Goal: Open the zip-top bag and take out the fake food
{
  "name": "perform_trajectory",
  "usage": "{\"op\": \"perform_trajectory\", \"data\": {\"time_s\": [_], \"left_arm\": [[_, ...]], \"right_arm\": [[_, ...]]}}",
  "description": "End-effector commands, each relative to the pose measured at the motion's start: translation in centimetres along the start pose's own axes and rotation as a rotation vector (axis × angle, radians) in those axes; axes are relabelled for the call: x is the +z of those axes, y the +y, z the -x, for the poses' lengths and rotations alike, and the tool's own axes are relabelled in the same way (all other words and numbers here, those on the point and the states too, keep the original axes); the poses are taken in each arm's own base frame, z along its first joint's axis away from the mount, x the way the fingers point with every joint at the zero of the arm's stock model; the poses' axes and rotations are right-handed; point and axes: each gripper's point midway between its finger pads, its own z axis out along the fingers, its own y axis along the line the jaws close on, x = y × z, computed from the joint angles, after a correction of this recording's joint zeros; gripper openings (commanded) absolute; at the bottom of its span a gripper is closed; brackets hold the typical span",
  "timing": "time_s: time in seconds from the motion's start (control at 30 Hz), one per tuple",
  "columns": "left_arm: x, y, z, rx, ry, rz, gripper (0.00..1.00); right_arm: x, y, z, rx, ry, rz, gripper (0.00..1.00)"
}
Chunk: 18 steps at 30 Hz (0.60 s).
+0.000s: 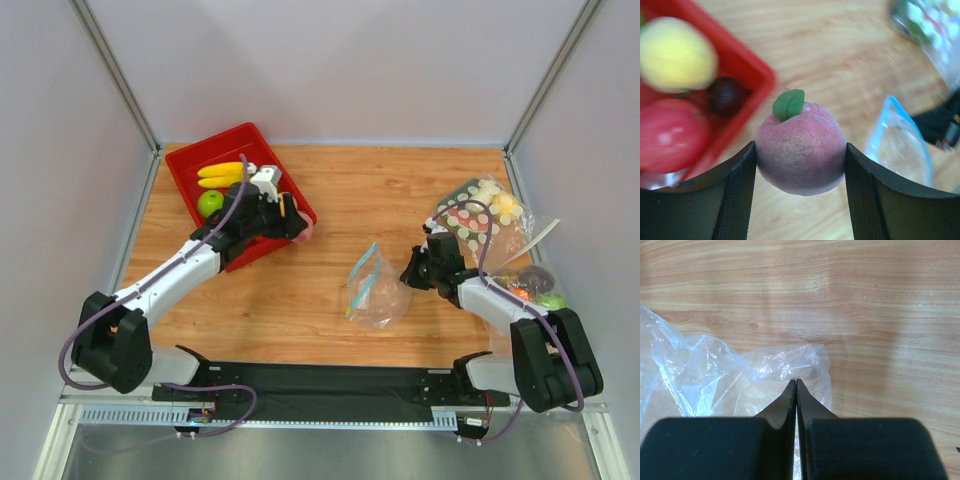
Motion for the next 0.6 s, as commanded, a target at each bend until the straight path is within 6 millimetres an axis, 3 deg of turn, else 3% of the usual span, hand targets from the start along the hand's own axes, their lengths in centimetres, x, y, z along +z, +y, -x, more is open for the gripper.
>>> {"op": "perform_trajectory", "data": {"time_s": [0.0, 0.03, 0.1, 0.13, 0.23, 0.37, 0.57], "left_arm": [[-1.0, 4.1, 3.2, -0.031, -0.069, 0.113, 0.42], [-1.3, 6.2, 4.5, -0.05, -0.1, 0.173, 0.42], [-0.8, 8.6, 4.8, -0.063, -0.095, 0.243, 0.43], [-0.6, 10.8, 5.4, -0.074, -0.106, 0.319, 0.43], [0.3, 14.1, 6.6, -0.083, -0.115, 0.422, 0.45], [1.5, 16.7, 8.1, -0.088, -0.132, 0.493, 0.47], [2.8, 20.9, 7.6, -0.097, -0.074, 0.6, 0.49]], "right_arm": [[0.2, -0.3, -0.3, 0.005, 0.0, -0.012, 0.0], [0.2, -0.2, -0.2, 0.004, -0.002, -0.008, 0.0], [0.2, -0.2, -0.2, 0.003, -0.003, -0.007, 0.0], [0.2, -0.2, -0.2, 0.003, -0.002, -0.004, 0.0], [0.2, -0.1, -0.2, 0.004, -0.001, 0.0, 0.0], [0.1, -0.1, -0.3, 0.001, 0.001, 0.001, 0.0], [0.1, 0.0, -0.3, -0.001, -0.001, 0.007, 0.0]]}}
